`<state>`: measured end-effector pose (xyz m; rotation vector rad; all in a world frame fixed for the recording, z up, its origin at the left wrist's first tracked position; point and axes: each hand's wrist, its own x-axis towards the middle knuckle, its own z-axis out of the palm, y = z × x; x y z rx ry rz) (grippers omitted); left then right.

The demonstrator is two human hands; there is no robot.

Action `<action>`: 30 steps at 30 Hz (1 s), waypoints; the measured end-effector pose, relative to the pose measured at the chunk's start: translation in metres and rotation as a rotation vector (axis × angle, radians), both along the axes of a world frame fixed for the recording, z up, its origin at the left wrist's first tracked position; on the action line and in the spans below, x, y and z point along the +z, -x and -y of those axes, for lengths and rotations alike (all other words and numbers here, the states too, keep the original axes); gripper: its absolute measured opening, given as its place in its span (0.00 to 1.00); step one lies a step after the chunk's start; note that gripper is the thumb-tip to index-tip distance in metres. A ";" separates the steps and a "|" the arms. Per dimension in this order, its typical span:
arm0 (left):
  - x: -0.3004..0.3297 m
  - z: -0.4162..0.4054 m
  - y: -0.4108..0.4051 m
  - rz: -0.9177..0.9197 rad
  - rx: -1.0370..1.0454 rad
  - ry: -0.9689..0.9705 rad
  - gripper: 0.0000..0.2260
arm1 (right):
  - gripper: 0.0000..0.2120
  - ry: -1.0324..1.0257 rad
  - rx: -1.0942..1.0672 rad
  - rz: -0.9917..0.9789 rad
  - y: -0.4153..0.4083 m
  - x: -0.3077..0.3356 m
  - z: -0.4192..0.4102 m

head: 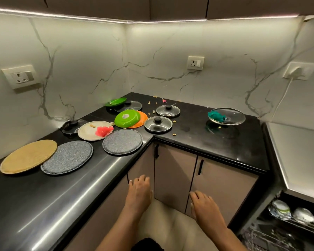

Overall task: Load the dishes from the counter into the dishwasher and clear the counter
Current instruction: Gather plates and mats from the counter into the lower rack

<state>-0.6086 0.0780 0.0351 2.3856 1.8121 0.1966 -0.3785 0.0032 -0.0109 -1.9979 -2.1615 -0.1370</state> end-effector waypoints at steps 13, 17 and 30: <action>0.022 -0.098 -0.082 0.059 -0.177 -0.031 0.21 | 0.08 -0.129 -0.267 -0.196 -0.081 0.019 -0.091; 0.021 -0.147 -0.130 0.045 -0.210 -0.009 0.22 | 0.06 -0.233 -0.383 -0.351 -0.136 0.033 -0.139; 0.015 -0.328 -0.307 0.078 -0.170 0.123 0.28 | 0.08 -0.136 -0.771 -0.935 -0.340 0.020 -0.317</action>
